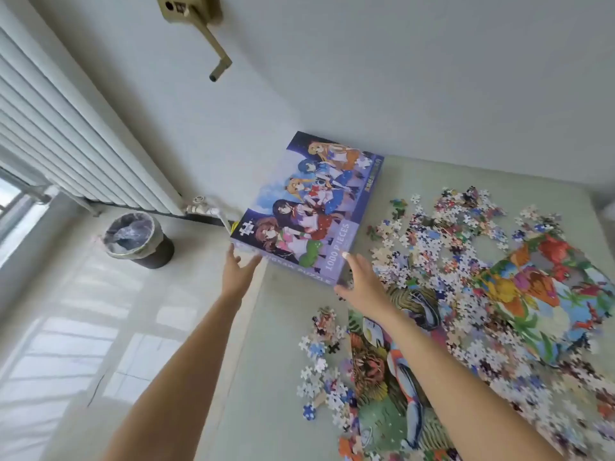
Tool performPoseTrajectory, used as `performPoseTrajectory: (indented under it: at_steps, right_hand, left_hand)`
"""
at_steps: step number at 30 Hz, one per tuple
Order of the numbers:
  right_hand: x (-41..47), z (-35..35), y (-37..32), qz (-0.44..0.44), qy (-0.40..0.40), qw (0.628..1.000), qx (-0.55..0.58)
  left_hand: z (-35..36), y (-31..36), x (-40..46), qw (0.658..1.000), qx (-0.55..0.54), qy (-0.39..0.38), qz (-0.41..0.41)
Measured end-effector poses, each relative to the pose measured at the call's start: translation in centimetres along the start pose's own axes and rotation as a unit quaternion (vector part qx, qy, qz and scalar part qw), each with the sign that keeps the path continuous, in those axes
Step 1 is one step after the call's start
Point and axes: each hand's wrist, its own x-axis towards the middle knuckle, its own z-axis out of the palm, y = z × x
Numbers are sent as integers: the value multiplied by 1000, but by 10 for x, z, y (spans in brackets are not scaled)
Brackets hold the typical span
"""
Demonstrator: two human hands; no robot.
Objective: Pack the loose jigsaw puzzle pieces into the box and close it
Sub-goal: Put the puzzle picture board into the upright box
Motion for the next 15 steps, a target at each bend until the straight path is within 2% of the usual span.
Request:
performPoseTrajectory:
  at_steps: [4, 8, 12, 15]
  right_hand:
    - [21, 8, -11, 71, 0, 996, 47]
    - [34, 14, -15, 79, -1, 995, 57]
    - [27, 17, -15, 59, 75, 994, 57]
    - [15, 9, -18, 25, 135, 990, -17]
  left_hand:
    - [-4, 10, 31, 999, -48, -19, -12]
    - [-5, 14, 49, 992, -107, -53, -38]
    - [-11, 12, 45, 985, -161, -55, -12]
    - [-12, 23, 28, 977, -203, -57, 37]
